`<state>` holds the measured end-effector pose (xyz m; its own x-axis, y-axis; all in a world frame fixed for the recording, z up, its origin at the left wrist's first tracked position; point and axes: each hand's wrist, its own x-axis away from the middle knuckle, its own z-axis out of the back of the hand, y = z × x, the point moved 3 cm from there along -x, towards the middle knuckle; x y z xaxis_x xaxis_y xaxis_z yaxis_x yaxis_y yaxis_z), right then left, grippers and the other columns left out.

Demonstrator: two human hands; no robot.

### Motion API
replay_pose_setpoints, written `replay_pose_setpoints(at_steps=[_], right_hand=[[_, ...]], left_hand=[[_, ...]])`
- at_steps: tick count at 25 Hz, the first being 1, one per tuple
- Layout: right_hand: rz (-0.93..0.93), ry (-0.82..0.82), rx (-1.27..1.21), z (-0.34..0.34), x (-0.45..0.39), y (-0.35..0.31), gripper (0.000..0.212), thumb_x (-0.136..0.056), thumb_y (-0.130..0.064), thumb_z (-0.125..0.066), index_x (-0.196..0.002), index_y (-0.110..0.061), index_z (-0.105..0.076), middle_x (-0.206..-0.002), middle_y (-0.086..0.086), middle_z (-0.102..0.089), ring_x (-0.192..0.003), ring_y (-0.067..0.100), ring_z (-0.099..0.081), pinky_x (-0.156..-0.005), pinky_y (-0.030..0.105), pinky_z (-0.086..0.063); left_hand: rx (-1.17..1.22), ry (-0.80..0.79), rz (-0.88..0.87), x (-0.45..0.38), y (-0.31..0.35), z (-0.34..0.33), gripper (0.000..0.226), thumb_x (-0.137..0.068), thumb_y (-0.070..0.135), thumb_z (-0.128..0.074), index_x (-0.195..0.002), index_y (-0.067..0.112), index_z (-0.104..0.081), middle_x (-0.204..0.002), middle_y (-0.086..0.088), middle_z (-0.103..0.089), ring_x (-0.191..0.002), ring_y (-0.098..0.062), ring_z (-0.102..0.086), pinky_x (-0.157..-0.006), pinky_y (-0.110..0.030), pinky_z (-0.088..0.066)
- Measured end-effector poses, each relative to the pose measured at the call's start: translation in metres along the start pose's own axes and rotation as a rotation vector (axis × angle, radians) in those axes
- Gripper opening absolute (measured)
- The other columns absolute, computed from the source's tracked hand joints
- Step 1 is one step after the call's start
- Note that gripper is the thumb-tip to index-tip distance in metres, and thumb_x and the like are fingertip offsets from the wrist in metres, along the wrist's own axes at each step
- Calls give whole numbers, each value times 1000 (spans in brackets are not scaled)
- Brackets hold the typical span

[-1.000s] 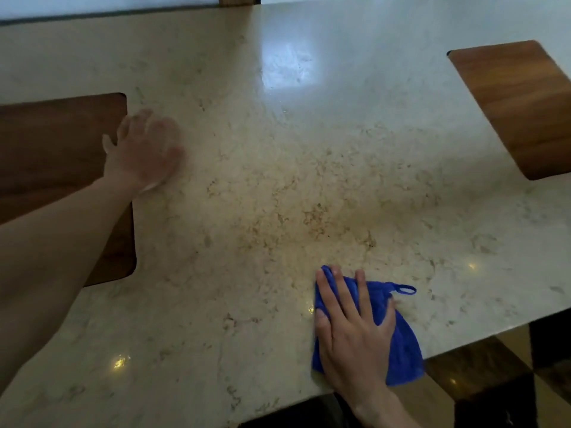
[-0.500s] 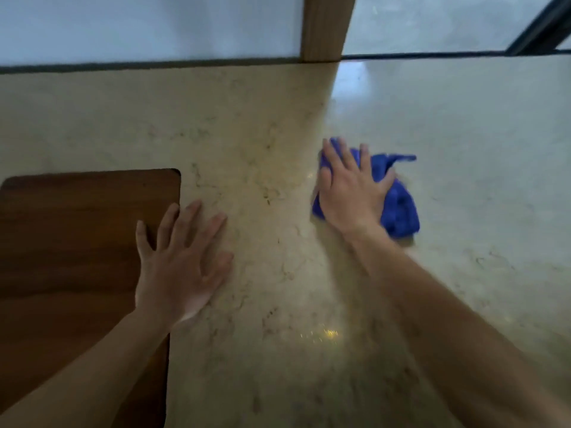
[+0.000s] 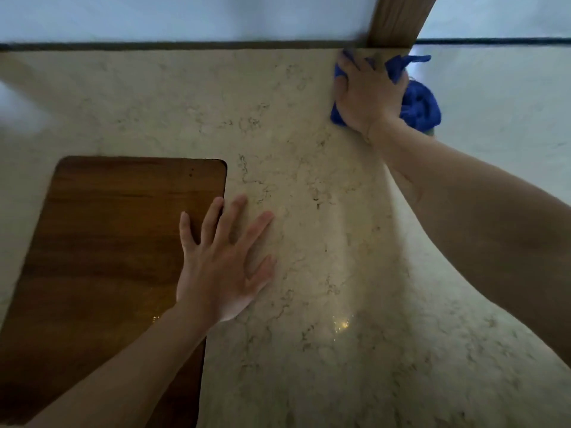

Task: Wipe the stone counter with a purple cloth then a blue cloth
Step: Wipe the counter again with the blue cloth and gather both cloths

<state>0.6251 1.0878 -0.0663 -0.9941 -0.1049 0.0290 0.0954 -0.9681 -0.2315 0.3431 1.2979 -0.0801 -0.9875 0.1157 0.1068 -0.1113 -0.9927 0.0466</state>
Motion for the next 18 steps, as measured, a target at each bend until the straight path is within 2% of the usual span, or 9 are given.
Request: replay_pose_setpoints(at_steps=[3,6,8,9,11,13,16,18], right_hand=[[213,-91,-3,-11,56,-29,53,-101,-43,-15,-154,-43,-18,-163,-18,-19,-151,23,-10,-114,67,-3],[268,-62,7,-14,152,-26,51,-100,-49,-15,-151,-49,-23,-163,-16,-18,-152,28,-3,-115,67,4],[200,-8,60,-13,227,-14,49,-100,-52,-18,-148,-52,-27,-166,-8,-9,-151,35,4,-112,70,9],[136,13,88,-12,270,-9,48,-99,-53,-21,-147,-53,-28,-166,-4,-9,-150,39,0,-111,71,8],[37,6,109,-12,363,-5,48,-99,-51,-26,-146,-52,-30,-159,-1,-28,-143,38,-23,-112,74,-5],[12,-10,95,-12,463,-9,52,-98,-50,-29,-149,-49,-28,-155,-6,-38,-140,34,-32,-111,69,-17],[6,-5,95,-16,591,-20,60,-97,-51,-35,-155,-40,-22,-160,-9,-32,-148,29,-26,-114,65,-18],[-64,54,24,-20,648,-34,62,-95,-54,-38,-153,-33,-29,-158,-11,-32,-147,23,-27,-115,60,-18]], left_hand=[[22,-9,6,-3,-3,-1,66,-91,73,-20,-153,48,-13,-166,2,-8,-153,-28,-2,-117,-68,-2],[48,1,38,-4,-3,-2,65,-90,75,-19,-150,51,-14,-166,5,-8,-153,-25,-1,-117,-66,0],[70,12,45,-8,-4,-3,64,-90,74,-20,-149,51,-16,-165,5,-10,-153,-25,-1,-117,-67,1],[85,17,39,-9,-3,-3,63,-90,74,-21,-148,51,-17,-165,5,-11,-153,-25,-1,-116,-68,1],[104,24,28,-8,-2,-2,61,-91,72,-21,-148,50,-19,-164,4,-12,-153,-27,-3,-116,-68,1],[109,12,30,1,1,0,61,-92,68,-22,-148,45,-22,-164,0,-16,-152,-29,-7,-115,-70,-2],[55,-37,-8,28,-3,6,55,-92,61,-25,-142,39,-22,-159,-6,-23,-148,-35,-16,-113,-73,-10],[13,-28,-52,41,-17,13,54,-93,61,-28,-142,37,-24,-159,-7,-25,-147,-35,-19,-113,-73,-12]])
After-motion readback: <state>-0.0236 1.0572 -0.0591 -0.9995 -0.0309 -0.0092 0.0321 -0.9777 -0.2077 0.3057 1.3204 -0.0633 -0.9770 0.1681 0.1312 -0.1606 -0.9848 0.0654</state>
